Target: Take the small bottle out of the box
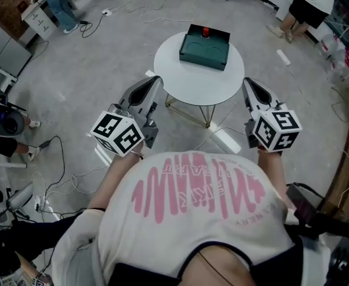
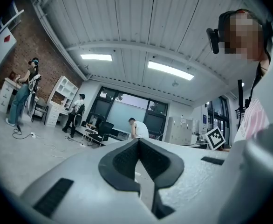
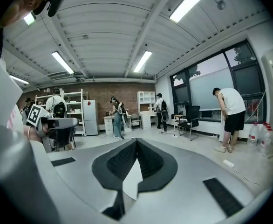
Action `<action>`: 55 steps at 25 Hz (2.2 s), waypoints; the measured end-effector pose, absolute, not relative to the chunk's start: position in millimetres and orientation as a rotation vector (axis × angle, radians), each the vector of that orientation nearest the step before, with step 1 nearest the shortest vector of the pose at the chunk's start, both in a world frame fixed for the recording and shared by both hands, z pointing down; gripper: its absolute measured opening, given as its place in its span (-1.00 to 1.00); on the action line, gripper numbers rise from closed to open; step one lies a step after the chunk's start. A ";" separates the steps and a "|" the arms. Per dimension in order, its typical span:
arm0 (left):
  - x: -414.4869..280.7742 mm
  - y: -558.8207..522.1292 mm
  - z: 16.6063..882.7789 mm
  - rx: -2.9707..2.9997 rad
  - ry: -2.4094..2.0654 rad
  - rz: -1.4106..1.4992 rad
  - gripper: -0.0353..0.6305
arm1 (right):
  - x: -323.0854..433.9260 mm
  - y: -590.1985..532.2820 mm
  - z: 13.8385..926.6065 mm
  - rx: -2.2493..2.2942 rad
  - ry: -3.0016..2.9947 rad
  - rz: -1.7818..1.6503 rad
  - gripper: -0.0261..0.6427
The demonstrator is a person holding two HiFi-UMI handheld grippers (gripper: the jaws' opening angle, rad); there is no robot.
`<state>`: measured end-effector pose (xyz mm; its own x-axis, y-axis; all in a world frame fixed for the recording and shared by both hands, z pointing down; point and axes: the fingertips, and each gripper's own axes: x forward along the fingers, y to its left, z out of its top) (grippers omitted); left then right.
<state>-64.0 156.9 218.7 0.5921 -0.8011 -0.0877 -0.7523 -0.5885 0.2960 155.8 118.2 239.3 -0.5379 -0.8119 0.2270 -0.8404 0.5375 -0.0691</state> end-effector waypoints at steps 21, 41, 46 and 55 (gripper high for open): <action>-112.1 111.4 260.9 2.453 -1.282 -0.301 -0.87 | 108.2 68.1 288.2 1.328 -2.540 0.374 -0.91; -154.3 10.6 282.4 2.322 -1.409 -0.299 -0.87 | 65.9 -64.4 319.0 1.168 -2.551 0.452 -0.91; -152.6 -32.2 280.0 2.331 -1.401 -0.294 -0.87 | 65.9 -111.7 314.9 1.190 -2.559 0.442 -0.91; -153.7 -124.7 302.5 2.294 -1.326 -0.231 -0.87 | 64.2 -198.9 336.4 1.257 -2.530 0.602 -0.91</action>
